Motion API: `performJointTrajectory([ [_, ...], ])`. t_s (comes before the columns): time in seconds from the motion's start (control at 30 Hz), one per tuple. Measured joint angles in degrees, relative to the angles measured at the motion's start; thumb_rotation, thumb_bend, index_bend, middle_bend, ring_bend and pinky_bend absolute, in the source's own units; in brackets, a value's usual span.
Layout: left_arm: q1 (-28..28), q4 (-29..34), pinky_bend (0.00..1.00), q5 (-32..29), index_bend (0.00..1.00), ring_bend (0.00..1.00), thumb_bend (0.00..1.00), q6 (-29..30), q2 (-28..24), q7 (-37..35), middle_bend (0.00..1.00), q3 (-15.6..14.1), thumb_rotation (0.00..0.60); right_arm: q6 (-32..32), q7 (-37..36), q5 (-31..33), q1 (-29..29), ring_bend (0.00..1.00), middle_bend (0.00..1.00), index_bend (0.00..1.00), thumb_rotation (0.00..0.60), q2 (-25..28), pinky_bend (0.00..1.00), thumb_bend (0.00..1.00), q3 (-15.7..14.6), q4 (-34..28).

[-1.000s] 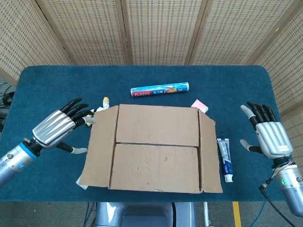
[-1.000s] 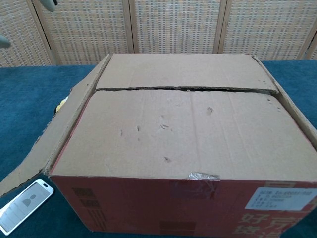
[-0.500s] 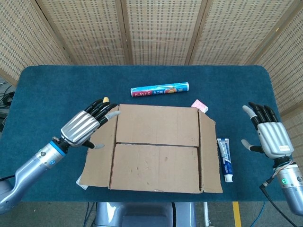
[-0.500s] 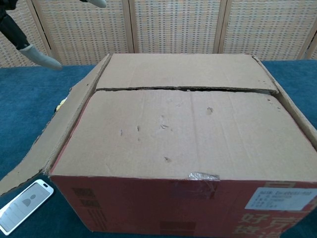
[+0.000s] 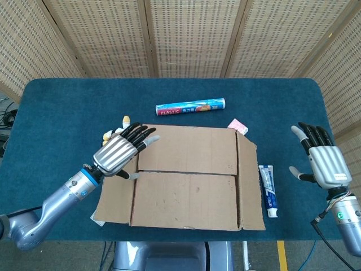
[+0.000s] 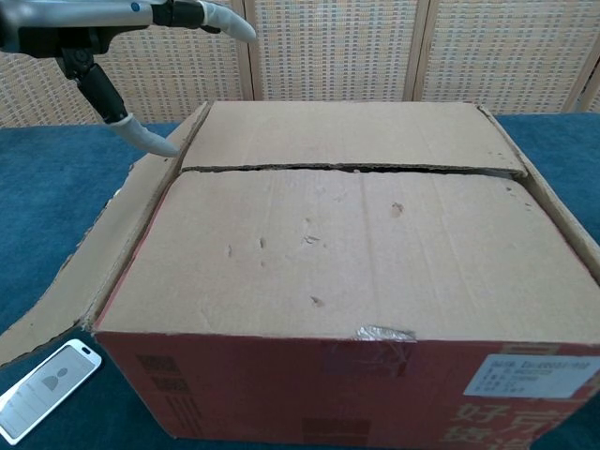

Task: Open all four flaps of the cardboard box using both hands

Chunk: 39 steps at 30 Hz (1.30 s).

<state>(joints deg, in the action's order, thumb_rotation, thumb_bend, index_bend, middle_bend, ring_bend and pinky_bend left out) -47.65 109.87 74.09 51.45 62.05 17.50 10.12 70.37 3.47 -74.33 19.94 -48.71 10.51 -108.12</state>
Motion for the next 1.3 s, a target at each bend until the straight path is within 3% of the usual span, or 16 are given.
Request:
performJointTrajectory([
  [0.6, -2.98, -3.45, 0.00, -6.95, 0.05, 0.00, 0.10, 3.36, 9.54, 13.41, 0.00, -0.41, 0.512, 0.95, -2.19, -0.13, -1.31, 0.00, 0.03, 0.07, 0.600, 0.58, 0.00, 0.26, -0.16, 1.15],
  [1.3, -3.33, -4.55, 0.00, -7.68, 0.05, 0.00, 0.11, 6.06, 11.61, 14.44, 0.00, -0.62, 0.513, 2.20, -3.69, -0.52, -2.29, 0.00, 0.03, 0.07, 0.600, 0.86, 0.00, 0.26, 0.14, 1.56],
])
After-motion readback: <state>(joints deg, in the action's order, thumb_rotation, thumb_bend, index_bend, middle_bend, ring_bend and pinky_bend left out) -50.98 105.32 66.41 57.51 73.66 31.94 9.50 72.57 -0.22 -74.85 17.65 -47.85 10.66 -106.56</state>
